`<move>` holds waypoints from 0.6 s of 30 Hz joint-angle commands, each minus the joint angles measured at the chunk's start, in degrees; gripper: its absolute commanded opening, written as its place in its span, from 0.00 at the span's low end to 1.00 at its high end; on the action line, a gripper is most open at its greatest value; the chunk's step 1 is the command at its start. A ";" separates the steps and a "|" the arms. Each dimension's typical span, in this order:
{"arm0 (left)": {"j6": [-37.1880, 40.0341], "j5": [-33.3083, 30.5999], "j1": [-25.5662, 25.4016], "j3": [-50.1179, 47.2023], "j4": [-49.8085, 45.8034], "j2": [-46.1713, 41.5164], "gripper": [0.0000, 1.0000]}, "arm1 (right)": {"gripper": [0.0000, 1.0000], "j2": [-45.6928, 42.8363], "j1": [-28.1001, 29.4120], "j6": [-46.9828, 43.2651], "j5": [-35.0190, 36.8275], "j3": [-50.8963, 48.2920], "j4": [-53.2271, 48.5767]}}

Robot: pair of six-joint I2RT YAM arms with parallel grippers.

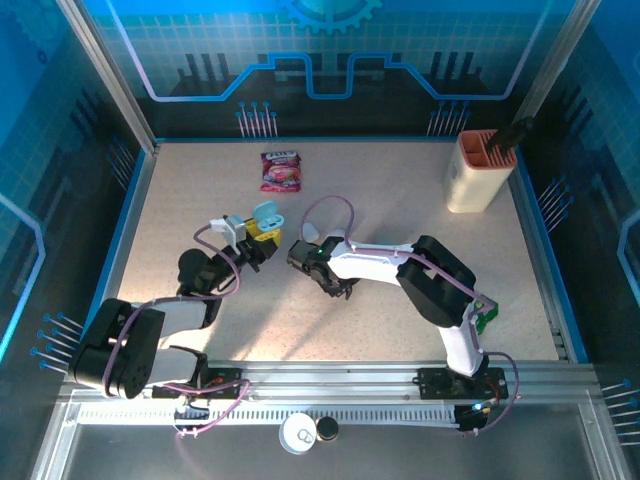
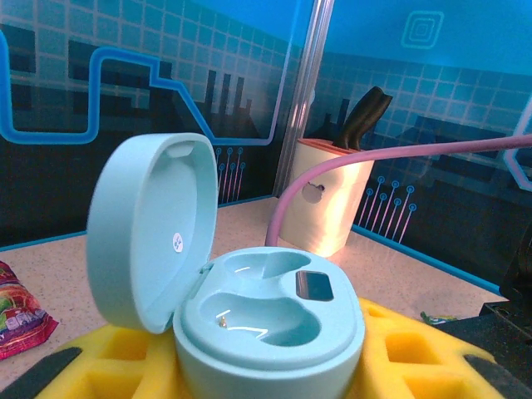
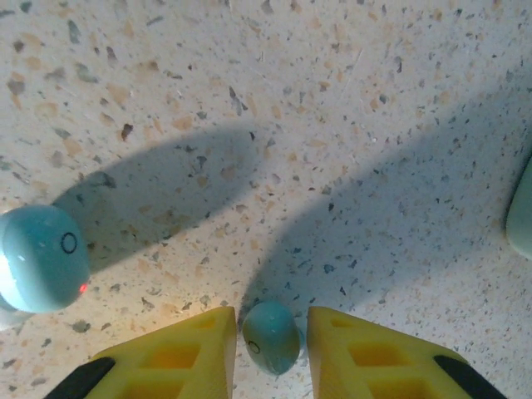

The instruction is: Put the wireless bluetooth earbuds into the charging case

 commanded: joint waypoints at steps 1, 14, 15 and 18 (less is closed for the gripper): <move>-0.77 1.29 0.52 0.35 1.96 0.67 0.29 | 0.26 1.29 0.30 -0.04 0.93 1.35 -1.37; 1.24 2.77 0.52 0.60 1.92 2.08 0.30 | 0.20 -6.76 -3.50 -1.67 -4.94 -4.02 2.49; 1.35 3.07 0.52 0.60 1.89 2.16 0.30 | 0.20 -8.94 -4.44 -1.55 -6.64 -5.42 3.80; 1.97 5.06 0.45 1.04 1.91 2.84 0.30 | 0.20 -16.08 -7.98 -1.15 -13.78 -9.62 7.77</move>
